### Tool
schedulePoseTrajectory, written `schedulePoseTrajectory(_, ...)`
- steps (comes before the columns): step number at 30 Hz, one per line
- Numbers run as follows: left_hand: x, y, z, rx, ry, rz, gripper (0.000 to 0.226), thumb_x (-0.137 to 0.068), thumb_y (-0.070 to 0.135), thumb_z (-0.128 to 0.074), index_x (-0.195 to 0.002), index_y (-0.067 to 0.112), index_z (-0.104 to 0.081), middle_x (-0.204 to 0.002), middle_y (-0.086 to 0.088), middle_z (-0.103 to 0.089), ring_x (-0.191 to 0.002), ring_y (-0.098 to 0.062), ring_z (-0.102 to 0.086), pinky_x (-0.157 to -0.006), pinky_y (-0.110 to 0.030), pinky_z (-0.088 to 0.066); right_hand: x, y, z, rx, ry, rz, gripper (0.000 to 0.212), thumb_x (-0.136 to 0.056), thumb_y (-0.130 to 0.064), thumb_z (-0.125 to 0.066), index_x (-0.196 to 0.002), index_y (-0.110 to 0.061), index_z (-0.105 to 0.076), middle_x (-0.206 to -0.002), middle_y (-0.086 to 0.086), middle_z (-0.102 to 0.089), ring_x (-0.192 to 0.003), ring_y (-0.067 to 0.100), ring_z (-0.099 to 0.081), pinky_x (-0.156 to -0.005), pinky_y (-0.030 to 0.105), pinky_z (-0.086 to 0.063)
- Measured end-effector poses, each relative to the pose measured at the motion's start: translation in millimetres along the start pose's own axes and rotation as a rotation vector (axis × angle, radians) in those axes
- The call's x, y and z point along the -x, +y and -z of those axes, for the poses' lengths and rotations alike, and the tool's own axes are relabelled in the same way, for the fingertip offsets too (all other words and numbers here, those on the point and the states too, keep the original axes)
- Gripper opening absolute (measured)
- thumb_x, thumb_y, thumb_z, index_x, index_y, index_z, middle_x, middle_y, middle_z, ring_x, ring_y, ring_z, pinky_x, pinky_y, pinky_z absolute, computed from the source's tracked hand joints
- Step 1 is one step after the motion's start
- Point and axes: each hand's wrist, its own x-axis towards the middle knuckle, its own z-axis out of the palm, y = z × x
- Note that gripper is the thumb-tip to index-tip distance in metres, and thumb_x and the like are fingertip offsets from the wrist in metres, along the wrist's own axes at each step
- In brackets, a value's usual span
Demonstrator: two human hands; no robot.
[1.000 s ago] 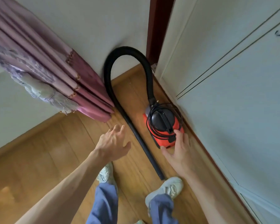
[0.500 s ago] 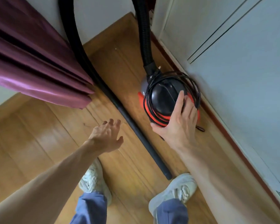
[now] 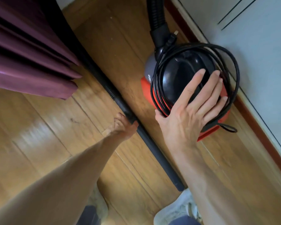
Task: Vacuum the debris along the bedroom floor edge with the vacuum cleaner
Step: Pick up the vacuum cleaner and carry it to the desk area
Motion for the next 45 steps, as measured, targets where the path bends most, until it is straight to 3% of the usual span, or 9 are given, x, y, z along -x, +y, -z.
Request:
schedulePoseTrajectory(3, -27, 9, -16, 0.163, 0.013, 0.107, 0.088, -0.087, 0.060, -0.058, -0.144, 0.002, -0.024, -0.145, -0.019, -0.043, -0.131, -0.037, -0.049, -0.107, -0.045, -0.043, -1, 2, -6, 0.018, 0.054, -0.005, 0.128, -0.061, -0.057, -0.080, -0.155, 0.000, -0.015, -0.157, 0.032, -0.022, -0.146, 0.045, -0.022, -0.118, 0.060, -0.017)
schedulePoseTrajectory(8, -71, 8, -37, 0.395, 0.056, 0.135, 0.110, -0.064, 0.065, -0.057, -0.149, 0.009, -0.015, -0.147, -0.019, -0.036, -0.121, -0.036, -0.059, -0.095, -0.048, -0.054, -5, 13, -2, -0.031, 0.152, 0.029, 0.107, -0.068, -0.051, -0.073, -0.153, -0.003, -0.029, -0.149, 0.027, -0.038, -0.134, 0.039, -0.034, -0.107, 0.052, -0.030)
schedulePoseTrajectory(18, -4, 23, -4, 0.620, -0.009, 0.173, 0.045, -0.089, 0.025, -0.071, -0.116, 0.014, -0.037, -0.119, -0.016, -0.054, -0.093, -0.031, -0.067, -0.071, -0.044, -0.063, -39, 30, 34, -0.253, -0.086, 0.117, 0.089, -0.072, -0.034, -0.080, -0.141, 0.000, -0.037, -0.114, 0.020, -0.055, -0.096, 0.034, -0.059, -0.075, 0.040, -0.051)
schedulePoseTrajectory(20, 9, 28, 1, 0.646, -0.038, 0.157, 0.044, -0.089, 0.021, -0.071, -0.117, 0.014, -0.038, -0.117, -0.014, -0.056, -0.085, -0.028, -0.067, -0.070, -0.044, -0.063, -48, 32, 43, -0.282, -0.167, 0.125, 0.082, -0.074, -0.033, -0.081, -0.137, -0.003, -0.038, -0.111, 0.016, -0.058, -0.092, 0.033, -0.061, -0.066, 0.036, -0.048)
schedulePoseTrajectory(23, 29, 34, 7, 0.673, -0.031, 0.118, 0.045, -0.085, 0.019, -0.075, -0.114, 0.017, -0.040, -0.118, -0.013, -0.058, -0.096, -0.032, -0.067, -0.066, -0.049, -0.063, -61, 36, 53, -0.306, -0.274, 0.126, 0.071, -0.079, -0.034, -0.077, -0.131, -0.009, -0.036, -0.097, 0.009, -0.062, -0.074, 0.030, -0.058, -0.060, 0.031, -0.037)
schedulePoseTrajectory(31, 70, 32, 20, 0.660, -0.038, 0.049, 0.043, -0.084, 0.017, -0.075, -0.112, 0.021, -0.044, -0.111, -0.009, -0.057, -0.097, -0.032, -0.065, -0.070, -0.049, -0.063, -84, 35, 58, -0.365, -0.448, 0.089, 0.050, -0.081, -0.023, -0.075, -0.114, -0.016, -0.039, -0.066, 0.000, -0.054, -0.055, 0.014, -0.052, -0.054, 0.030, -0.041)
schedulePoseTrajectory(35, 86, 31, 21, 0.652, -0.053, -0.033, 0.043, -0.082, 0.018, -0.076, -0.111, 0.024, -0.045, -0.104, -0.006, -0.059, -0.095, -0.030, -0.065, -0.076, -0.049, -0.062, -83, 36, 50, -0.518, -0.455, 0.011, 0.052, -0.081, -0.020, -0.071, -0.127, -0.010, -0.049, -0.069, -0.004, -0.059, -0.061, 0.017, -0.061, -0.065, 0.033, -0.051)
schedulePoseTrajectory(38, 97, 27, 24, 0.649, -0.054, -0.067, 0.042, -0.081, 0.017, -0.076, -0.108, 0.025, -0.044, -0.101, -0.004, -0.058, -0.095, -0.030, -0.065, -0.077, -0.049, -0.061, -88, 44, 52, -0.697, -0.610, -0.018, 0.050, -0.082, -0.016, -0.071, -0.128, -0.008, -0.053, -0.072, 0.001, -0.071, -0.057, 0.013, -0.071, -0.069, 0.034, -0.059)
schedulePoseTrajectory(45, 130, 1, 34, 0.633, -0.045, -0.091, 0.040, -0.081, 0.019, -0.074, -0.106, 0.026, -0.043, -0.105, -0.007, -0.061, -0.095, -0.031, -0.066, -0.079, -0.050, -0.061, -69, 62, 78, -0.811, -0.682, -0.050, 0.014, -0.083, 0.001, -0.067, -0.092, -0.009, -0.064, -0.065, 0.011, -0.068, -0.047, 0.014, -0.062, -0.052, 0.033, -0.059)
